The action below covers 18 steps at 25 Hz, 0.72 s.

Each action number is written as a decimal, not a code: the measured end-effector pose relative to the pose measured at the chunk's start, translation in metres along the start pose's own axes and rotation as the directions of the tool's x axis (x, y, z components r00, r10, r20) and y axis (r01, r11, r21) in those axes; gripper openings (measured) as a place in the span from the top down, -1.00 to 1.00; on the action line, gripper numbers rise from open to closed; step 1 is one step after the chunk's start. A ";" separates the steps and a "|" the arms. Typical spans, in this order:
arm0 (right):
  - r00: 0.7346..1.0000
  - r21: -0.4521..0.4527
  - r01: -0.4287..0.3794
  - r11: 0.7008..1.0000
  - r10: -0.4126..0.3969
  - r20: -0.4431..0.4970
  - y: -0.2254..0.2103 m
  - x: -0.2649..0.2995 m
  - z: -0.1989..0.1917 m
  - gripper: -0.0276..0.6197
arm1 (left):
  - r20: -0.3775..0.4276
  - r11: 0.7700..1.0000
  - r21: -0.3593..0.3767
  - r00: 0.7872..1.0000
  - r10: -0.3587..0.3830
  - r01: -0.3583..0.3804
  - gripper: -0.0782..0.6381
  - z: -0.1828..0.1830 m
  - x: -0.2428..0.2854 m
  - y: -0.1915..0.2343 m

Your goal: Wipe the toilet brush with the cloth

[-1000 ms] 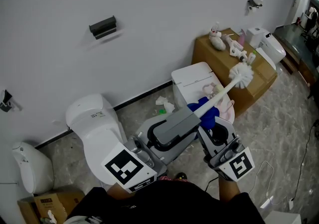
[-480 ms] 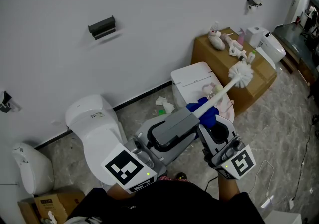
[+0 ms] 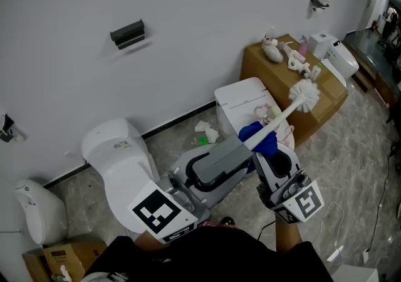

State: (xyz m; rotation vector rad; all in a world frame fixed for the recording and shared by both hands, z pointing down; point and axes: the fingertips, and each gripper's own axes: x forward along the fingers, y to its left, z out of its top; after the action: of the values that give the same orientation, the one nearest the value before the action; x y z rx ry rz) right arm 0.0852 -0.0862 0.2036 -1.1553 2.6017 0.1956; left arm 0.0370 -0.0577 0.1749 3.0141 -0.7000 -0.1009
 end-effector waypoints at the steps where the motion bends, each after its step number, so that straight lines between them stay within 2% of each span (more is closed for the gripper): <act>1: 1.000 -0.004 0.006 1.000 -0.006 -0.002 -0.002 0.000 0.000 0.70 | 0.001 1.000 0.000 1.000 -0.002 0.002 0.25 0.000 0.000 0.000; 6: 0.999 -0.020 0.039 0.999 -0.039 -0.010 -0.012 -0.005 0.000 0.70 | 0.002 1.000 -0.002 1.000 -0.007 0.007 0.25 0.001 0.000 -0.003; 11: 0.998 0.003 0.061 0.998 -0.061 0.008 -0.017 -0.006 0.003 0.70 | -0.003 1.000 0.002 1.000 -0.010 0.010 0.25 -0.001 0.000 -0.004; 18: 0.995 -0.027 0.103 0.994 -0.103 -0.006 -0.030 -0.018 0.002 0.70 | 0.000 1.000 0.013 1.000 -0.023 0.023 0.25 0.000 0.000 -0.012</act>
State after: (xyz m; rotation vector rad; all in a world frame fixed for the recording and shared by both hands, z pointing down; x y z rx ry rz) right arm 0.1192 -0.0930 0.2068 -1.2979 2.5446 0.2045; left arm 0.0419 -0.0469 0.1740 3.0352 -0.6694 -0.0974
